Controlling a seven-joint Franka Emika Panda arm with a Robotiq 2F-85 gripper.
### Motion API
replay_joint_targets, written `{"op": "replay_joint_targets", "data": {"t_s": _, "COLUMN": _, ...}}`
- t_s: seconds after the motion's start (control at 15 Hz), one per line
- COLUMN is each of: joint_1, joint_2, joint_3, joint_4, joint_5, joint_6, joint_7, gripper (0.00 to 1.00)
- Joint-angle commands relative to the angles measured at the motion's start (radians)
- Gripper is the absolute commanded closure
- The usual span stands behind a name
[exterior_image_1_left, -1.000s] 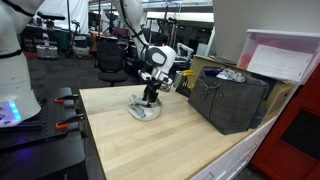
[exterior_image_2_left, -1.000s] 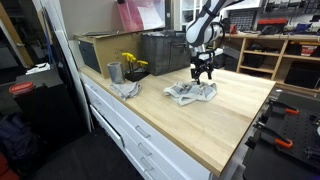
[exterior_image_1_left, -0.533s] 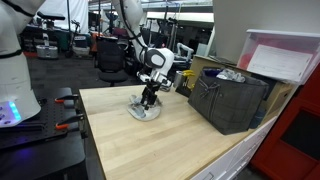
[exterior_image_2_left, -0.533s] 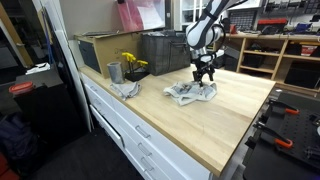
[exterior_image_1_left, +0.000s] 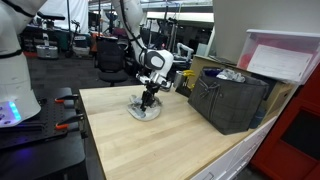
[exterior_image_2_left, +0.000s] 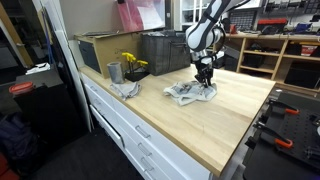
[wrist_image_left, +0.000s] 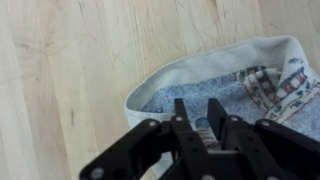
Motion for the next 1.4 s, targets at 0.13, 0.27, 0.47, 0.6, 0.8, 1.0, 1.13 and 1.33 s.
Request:
{"op": "replay_joint_targets", "data": {"t_s": 0.13, "joint_1": 0.008, "joint_2": -0.015, "joint_3": -0.014, "joint_4": -0.008, "joint_5": -0.023, "joint_6": 0.018, "joint_7": -0.008, "gripper": 1.0}}
{"op": "replay_joint_targets", "data": {"t_s": 0.27, "joint_1": 0.009, "joint_2": -0.02, "joint_3": -0.015, "joint_4": -0.01, "joint_5": -0.028, "joint_6": 0.02, "joint_7": -0.007, "gripper": 1.0}}
{"op": "replay_joint_targets", "data": {"t_s": 0.47, "joint_1": 0.011, "joint_2": -0.028, "joint_3": -0.019, "joint_4": -0.013, "joint_5": -0.037, "joint_6": 0.022, "joint_7": -0.006, "gripper": 1.0}}
{"op": "replay_joint_targets", "data": {"t_s": 0.6, "joint_1": 0.014, "joint_2": -0.033, "joint_3": -0.023, "joint_4": -0.014, "joint_5": -0.044, "joint_6": 0.023, "joint_7": -0.004, "gripper": 1.0}}
{"op": "replay_joint_targets", "data": {"t_s": 0.8, "joint_1": 0.025, "joint_2": -0.053, "joint_3": -0.048, "joint_4": -0.02, "joint_5": -0.083, "joint_6": 0.026, "joint_7": 0.021, "gripper": 1.0}}
{"op": "replay_joint_targets", "data": {"t_s": 1.0, "joint_1": 0.026, "joint_2": -0.086, "joint_3": -0.097, "joint_4": -0.025, "joint_5": -0.12, "joint_6": 0.036, "joint_7": 0.07, "gripper": 1.0}}
{"op": "replay_joint_targets", "data": {"t_s": 1.13, "joint_1": 0.018, "joint_2": -0.105, "joint_3": -0.132, "joint_4": -0.025, "joint_5": -0.137, "joint_6": 0.039, "joint_7": 0.114, "gripper": 1.0}}
{"op": "replay_joint_targets", "data": {"t_s": 1.33, "joint_1": 0.01, "joint_2": -0.131, "joint_3": -0.199, "joint_4": -0.029, "joint_5": -0.17, "joint_6": 0.029, "joint_7": 0.205, "gripper": 1.0}}
